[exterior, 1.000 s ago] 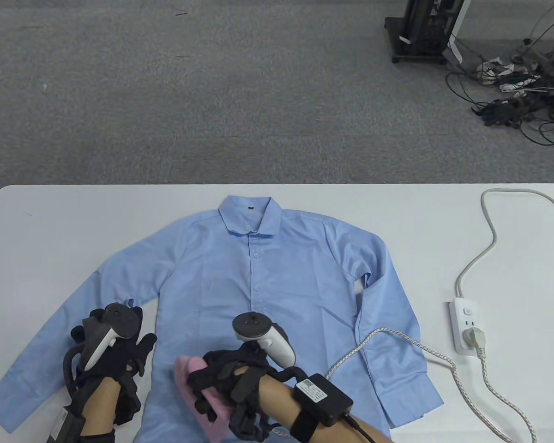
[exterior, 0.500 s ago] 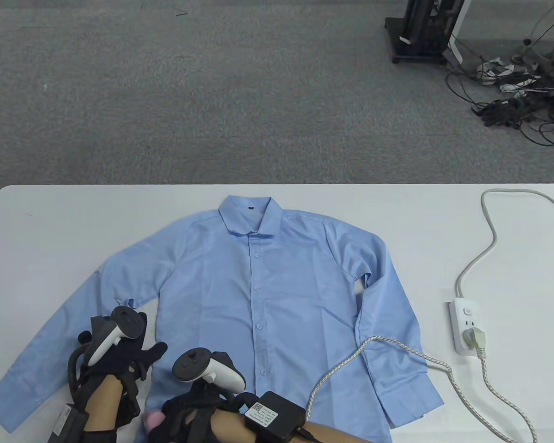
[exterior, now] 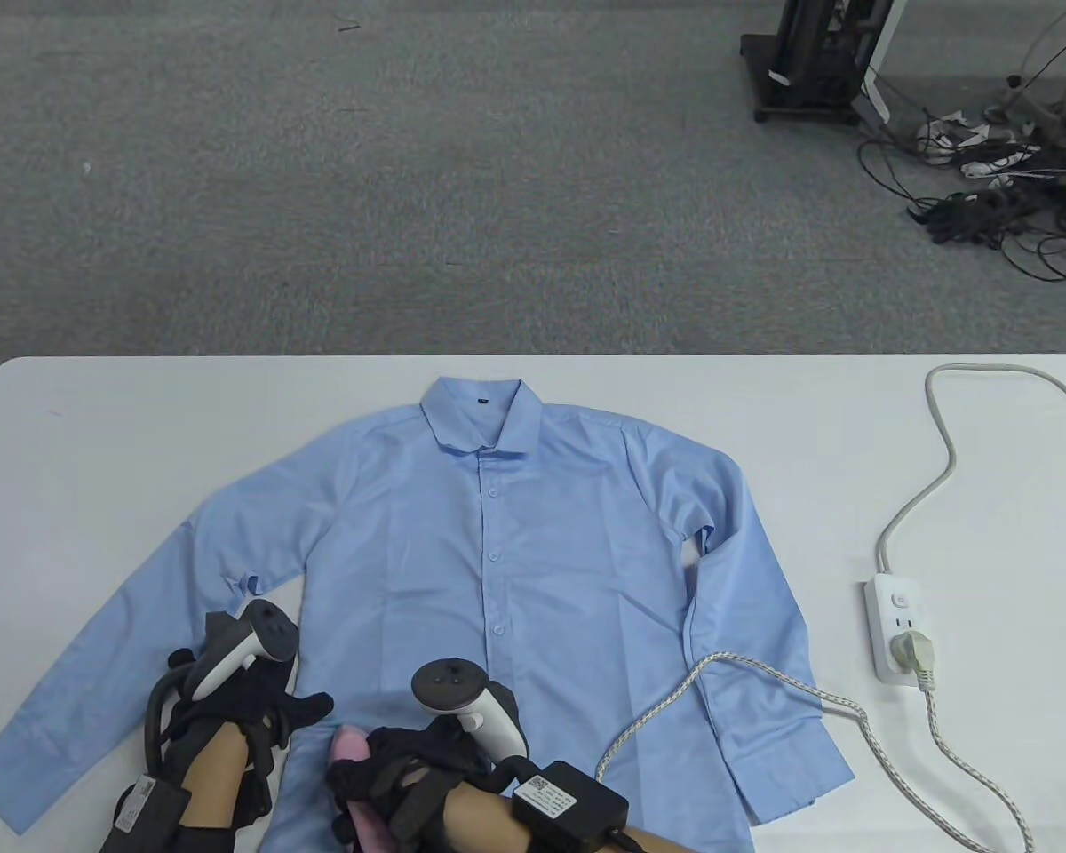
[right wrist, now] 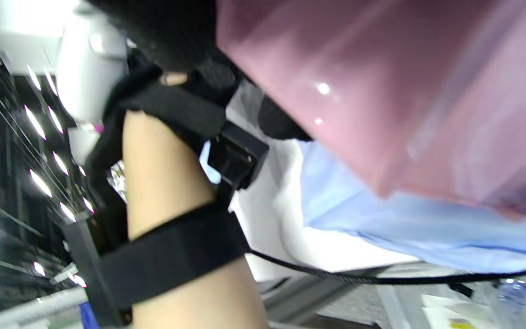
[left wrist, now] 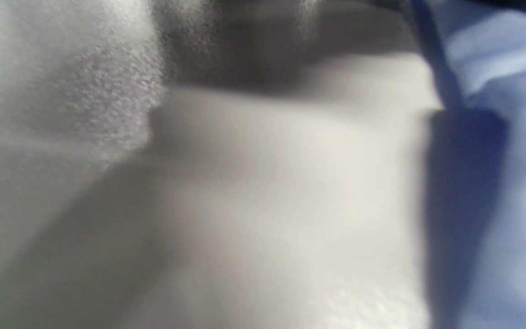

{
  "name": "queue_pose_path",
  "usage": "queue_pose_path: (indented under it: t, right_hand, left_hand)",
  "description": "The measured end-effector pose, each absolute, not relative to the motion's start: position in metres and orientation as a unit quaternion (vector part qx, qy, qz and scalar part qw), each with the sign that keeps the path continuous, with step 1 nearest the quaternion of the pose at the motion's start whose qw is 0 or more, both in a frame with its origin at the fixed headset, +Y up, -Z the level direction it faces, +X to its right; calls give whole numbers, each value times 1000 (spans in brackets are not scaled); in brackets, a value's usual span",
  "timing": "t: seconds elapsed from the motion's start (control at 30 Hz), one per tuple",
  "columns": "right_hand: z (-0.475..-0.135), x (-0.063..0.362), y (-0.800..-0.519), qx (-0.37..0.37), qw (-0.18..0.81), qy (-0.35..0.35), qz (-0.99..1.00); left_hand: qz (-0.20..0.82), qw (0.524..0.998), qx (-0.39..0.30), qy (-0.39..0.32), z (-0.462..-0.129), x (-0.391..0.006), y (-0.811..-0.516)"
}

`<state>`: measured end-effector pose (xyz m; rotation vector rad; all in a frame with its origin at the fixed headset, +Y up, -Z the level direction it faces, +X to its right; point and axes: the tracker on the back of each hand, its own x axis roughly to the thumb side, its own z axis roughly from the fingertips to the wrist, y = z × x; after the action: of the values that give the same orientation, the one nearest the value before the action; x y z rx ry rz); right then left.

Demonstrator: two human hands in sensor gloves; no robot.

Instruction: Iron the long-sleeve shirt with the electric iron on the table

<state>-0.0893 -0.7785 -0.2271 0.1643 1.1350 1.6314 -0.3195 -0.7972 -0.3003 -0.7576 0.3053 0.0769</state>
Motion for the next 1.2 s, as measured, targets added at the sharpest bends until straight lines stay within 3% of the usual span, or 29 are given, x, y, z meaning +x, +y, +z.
queue_pose_path:
  t: [0.33,0.77,1.0,1.07,1.2]
  right_hand:
    - [-232,-49,-778,32,593,459,661]
    - [-223,-14,-777,-34,609,379,696]
    - [-220,-10,-781,-26,636,404,657]
    - [-222,-12,-776,-8,659,415,627]
    - [-234,8,-744,29,703,358,613]
  left_hand:
    - [43,915,-374,145,-301,-320,-799]
    - [54,913,-377,143,-301,-322,-799]
    - [47,918,-366,148,-300,-323,-793]
    - [50,929,-336,144,-299,-324,-784]
    - [60,939,-313,129,-298,-319,-777]
